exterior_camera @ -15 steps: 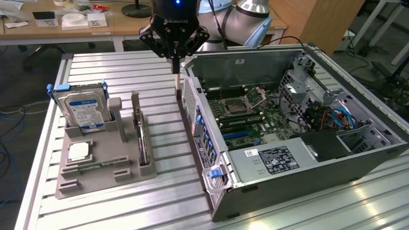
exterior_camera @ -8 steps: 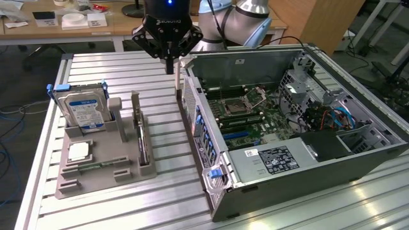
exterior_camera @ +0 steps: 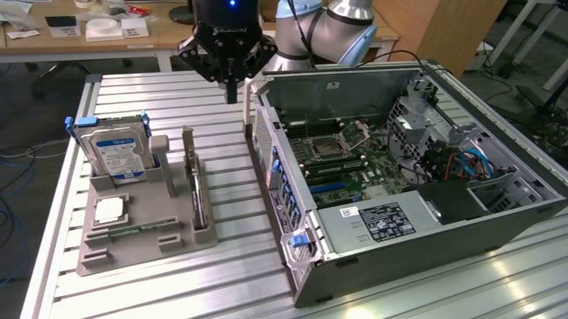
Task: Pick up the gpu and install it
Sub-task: 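Reach for the gpu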
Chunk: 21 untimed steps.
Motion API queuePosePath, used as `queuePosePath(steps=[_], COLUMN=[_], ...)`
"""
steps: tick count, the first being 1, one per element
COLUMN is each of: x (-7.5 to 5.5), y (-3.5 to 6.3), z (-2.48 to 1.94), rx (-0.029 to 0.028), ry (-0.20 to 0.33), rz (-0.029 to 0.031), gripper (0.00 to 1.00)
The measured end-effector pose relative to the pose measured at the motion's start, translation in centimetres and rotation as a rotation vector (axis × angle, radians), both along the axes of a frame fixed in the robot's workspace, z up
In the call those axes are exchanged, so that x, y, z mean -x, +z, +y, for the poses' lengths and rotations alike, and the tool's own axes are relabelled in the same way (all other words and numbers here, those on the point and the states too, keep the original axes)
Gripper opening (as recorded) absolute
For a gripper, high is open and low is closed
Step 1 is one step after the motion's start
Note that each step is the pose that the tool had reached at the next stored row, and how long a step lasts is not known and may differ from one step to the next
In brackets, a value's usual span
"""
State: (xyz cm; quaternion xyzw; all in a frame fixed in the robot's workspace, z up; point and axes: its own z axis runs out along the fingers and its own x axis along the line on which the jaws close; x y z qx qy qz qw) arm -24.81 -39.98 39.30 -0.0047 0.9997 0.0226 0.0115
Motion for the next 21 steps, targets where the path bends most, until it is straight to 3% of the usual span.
queuePosePath(steps=[6, 21], x=[1.0, 4.9], y=[-0.03, -0.04], z=[-0.10, -0.40], rx=[0.0000, 0.0000], ry=[0.027, 0.031], rz=[-0.0001, 0.0000], gripper=[0.11, 0.11])
